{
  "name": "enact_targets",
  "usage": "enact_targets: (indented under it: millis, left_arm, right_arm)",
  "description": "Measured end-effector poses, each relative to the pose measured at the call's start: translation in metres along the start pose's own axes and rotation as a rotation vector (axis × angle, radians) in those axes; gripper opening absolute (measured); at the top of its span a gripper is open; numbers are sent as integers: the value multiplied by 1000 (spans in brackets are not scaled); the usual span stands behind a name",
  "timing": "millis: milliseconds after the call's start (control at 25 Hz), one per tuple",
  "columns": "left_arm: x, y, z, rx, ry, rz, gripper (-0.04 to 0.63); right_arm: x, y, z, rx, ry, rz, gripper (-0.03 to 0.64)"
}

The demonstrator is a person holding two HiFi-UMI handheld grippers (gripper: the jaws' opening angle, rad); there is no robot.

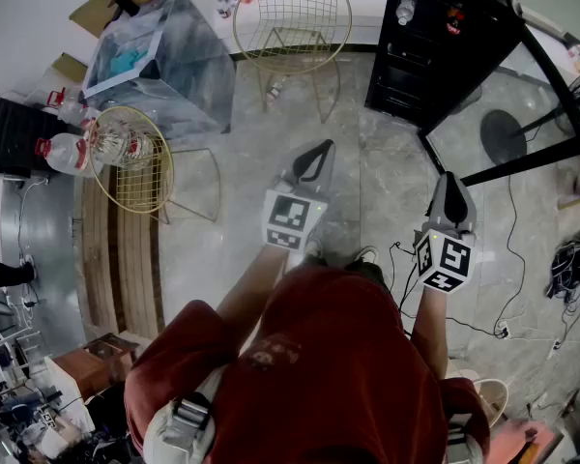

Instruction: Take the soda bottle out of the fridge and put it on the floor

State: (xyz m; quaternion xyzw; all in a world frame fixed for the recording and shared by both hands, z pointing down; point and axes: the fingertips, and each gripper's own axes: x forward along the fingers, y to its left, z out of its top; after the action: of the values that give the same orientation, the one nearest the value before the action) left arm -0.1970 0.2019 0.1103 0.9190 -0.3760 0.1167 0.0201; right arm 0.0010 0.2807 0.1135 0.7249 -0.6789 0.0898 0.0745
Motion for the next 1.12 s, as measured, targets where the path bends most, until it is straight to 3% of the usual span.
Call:
enact_targets:
  millis: [320, 640, 1120]
  left_arm:
    - [10, -24, 8, 27, -3, -1, 0]
    - [20, -54, 11, 30, 5, 13, 0]
    - [51, -130, 10, 39, 27, 18, 0]
  right_arm:
    - [-9, -26, -7, 28, -29, -18, 3]
    - [-15, -51, -14, 59, -31, 23, 2]
    - [-33, -123, -45, 102, 2, 49, 2]
